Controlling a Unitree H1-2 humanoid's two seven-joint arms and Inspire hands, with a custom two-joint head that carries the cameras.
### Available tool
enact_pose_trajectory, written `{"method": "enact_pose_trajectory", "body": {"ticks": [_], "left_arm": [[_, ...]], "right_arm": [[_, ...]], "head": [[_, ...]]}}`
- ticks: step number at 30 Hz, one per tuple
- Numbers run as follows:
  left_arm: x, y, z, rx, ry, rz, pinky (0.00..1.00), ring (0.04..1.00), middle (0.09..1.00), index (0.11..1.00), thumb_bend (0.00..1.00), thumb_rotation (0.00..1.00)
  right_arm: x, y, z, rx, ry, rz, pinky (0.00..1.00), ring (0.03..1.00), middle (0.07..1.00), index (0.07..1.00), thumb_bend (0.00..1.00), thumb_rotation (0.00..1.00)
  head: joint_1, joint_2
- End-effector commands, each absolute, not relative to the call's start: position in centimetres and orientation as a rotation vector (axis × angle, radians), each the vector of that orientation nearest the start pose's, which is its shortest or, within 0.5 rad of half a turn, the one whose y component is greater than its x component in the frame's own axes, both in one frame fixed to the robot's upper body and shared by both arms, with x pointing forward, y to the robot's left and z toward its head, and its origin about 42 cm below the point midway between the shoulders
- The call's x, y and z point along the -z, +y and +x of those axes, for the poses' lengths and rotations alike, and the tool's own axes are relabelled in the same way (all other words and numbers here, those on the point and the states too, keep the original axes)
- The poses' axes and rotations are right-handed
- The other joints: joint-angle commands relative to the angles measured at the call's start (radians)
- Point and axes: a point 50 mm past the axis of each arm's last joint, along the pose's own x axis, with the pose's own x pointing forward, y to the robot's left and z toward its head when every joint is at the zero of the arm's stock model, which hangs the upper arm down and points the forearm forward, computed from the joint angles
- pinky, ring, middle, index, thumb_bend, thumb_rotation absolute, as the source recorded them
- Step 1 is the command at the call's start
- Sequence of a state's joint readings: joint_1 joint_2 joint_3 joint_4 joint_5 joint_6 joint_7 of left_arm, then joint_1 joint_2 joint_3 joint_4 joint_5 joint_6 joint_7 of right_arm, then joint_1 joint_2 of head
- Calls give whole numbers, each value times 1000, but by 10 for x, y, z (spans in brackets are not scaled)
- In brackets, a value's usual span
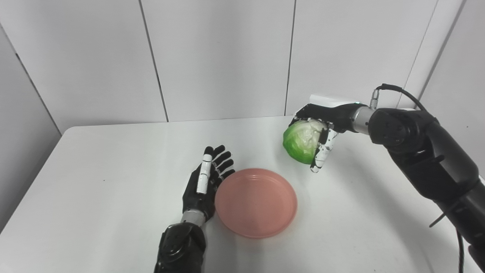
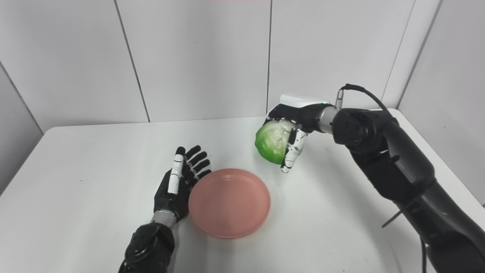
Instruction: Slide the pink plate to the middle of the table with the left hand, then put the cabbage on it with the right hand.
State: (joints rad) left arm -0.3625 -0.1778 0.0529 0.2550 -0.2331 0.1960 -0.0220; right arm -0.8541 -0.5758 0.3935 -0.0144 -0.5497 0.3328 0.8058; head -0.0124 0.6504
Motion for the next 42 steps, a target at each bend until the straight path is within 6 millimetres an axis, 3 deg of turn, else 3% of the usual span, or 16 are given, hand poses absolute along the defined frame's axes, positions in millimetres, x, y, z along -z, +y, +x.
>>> {"method": "enact_pose_trajectory", "body": {"ticks": [1,8,10,14,17,22,31,40,42], "left_arm": [[-120,109,385,153,172,-392,769,821,816,788,692,830],[-120,111,385,150,166,-396,774,823,817,783,691,830],[-120,113,384,152,164,-397,784,830,825,784,682,833],[-119,115,384,149,172,-397,772,823,814,778,696,817],[-118,114,385,152,175,-400,755,820,816,775,698,817],[-119,112,386,154,179,-414,770,830,815,781,686,813],[-119,111,384,151,186,-403,761,817,802,764,692,807],[-117,110,384,150,194,-408,767,824,812,775,695,799],[-116,109,383,148,191,-407,753,816,807,760,687,799]], "right_arm": [[-396,-206,450,-599,-196,-1375,210,297,435,526,526,5],[-369,-178,439,-693,-223,-1385,258,353,434,530,526,4],[-359,-171,436,-730,-228,-1387,233,317,469,498,531,2],[-344,-164,432,-767,-225,-1375,211,292,475,489,533,1],[-334,-161,431,-780,-208,-1373,247,331,478,489,533,2],[-316,-159,429,-791,-177,-1363,346,420,446,525,528,4],[-273,-154,428,-832,-139,-1396,314,389,437,536,524,4],[-263,-162,429,-797,-177,-1371,335,407,448,524,527,4],[-263,-164,430,-786,-189,-1360,394,470,458,523,528,5]], "head": [[7,0],[31,4],[28,5],[22,9],[20,8],[17,11],[10,12],[11,15],[11,15]]}}
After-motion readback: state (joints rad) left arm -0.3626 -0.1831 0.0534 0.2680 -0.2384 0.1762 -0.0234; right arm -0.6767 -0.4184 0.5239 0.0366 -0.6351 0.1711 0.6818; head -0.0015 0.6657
